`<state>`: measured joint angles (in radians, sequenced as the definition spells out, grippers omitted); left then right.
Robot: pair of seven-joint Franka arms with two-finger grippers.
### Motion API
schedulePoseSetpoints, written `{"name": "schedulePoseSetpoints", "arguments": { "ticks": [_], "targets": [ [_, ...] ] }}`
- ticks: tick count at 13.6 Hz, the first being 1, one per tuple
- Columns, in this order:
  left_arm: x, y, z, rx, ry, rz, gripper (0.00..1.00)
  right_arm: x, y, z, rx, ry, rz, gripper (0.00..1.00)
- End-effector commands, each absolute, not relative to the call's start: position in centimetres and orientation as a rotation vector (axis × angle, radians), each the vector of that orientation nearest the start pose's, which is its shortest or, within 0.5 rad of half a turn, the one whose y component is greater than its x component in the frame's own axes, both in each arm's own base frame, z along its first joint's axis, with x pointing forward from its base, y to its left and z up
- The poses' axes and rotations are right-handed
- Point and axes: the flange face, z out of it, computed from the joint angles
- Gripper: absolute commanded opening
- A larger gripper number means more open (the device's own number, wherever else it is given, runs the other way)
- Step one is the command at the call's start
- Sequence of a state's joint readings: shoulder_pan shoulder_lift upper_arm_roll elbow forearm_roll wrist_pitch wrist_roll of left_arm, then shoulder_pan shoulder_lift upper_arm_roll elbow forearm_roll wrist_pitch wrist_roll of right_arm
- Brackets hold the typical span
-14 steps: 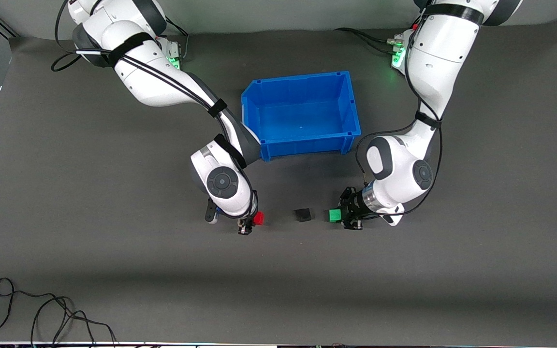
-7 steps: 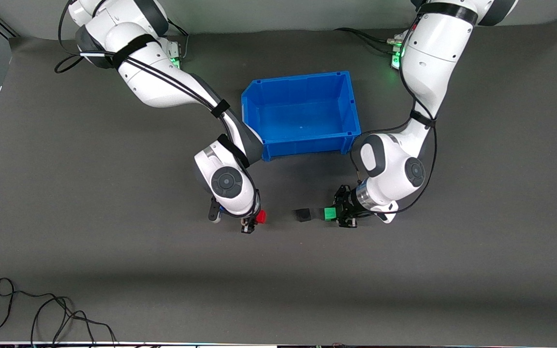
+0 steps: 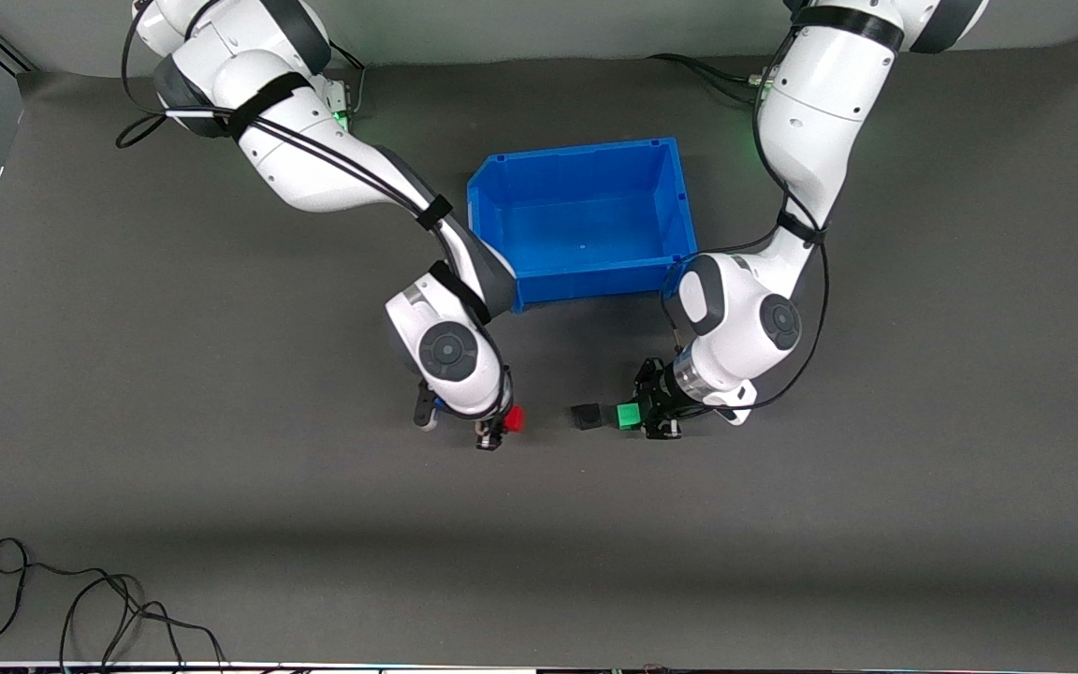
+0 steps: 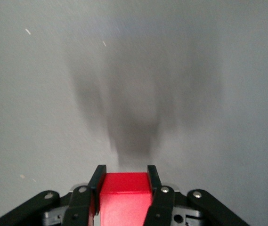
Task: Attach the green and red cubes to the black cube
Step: 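Press the red and green cubes against the black cube with both grippers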
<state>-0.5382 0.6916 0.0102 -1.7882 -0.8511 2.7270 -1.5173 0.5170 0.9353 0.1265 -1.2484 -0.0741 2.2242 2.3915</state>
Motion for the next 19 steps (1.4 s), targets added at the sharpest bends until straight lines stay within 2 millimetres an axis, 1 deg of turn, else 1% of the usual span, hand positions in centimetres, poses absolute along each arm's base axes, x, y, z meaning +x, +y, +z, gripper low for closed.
{"name": "schedulePoseSetpoints", "arguments": {
  "ticks": [1,2,4,5,6,9,10,12,13,14,15,18,19],
  "targets": [
    [59.5,-32.7,18.2,1.682,2.105,-0.319,0.00,62.1,45.8,19.4,-1.923,2.384,0.071,0.00],
    [59.3,-33.5,18.1,1.664,2.114,-0.317,0.00,61.9,46.4,19.1,-1.931,2.375,0.064,0.00],
    [59.5,-34.2,18.1,1.649,2.115,-0.316,0.00,61.5,47.6,18.7,-1.935,2.363,0.061,0.00],
    [59.5,-34.5,18.2,1.645,2.114,-0.318,0.00,61.5,47.7,18.4,-1.919,2.376,0.057,0.00],
    [59.2,-35.0,18.1,1.654,2.110,-0.319,0.00,61.1,48.5,18.4,-1.927,2.367,0.053,0.00],
    [59.2,-35.4,18.3,1.659,2.098,-0.313,0.00,60.6,49.2,18.2,-1.923,2.371,0.055,0.00],
    [59.1,-35.6,18.4,1.662,2.094,-0.313,0.00,60.1,49.7,18.2,-1.929,2.366,0.054,0.00],
    [58.7,-36.4,18.4,1.669,2.086,-0.320,0.00,60.1,49.9,18.2,-1.919,2.369,0.053,0.00],
    [58.7,-36.4,18.5,1.669,2.084,-0.318,0.00,60.2,49.8,18.0,-1.915,2.372,0.051,0.00],
    [58.7,-36.5,18.7,1.674,2.078,-0.317,0.00,60.5,49.8,18.2,-1.881,2.380,0.047,0.00],
    [58.8,-36.5,18.9,1.689,2.064,-0.312,0.00,60.6,49.8,18.0,-1.854,2.388,0.051,0.00],
    [58.5,-36.6,18.7,1.768,2.020,-0.307,0.00,61.0,49.7,18.1,-1.825,2.382,0.052,0.00],
    [58.3,-36.7,18.7,1.781,2.012,-0.309,0.00,61.3,49.3,17.9,-1.815,2.385,0.052,0.00]
  ]
}}
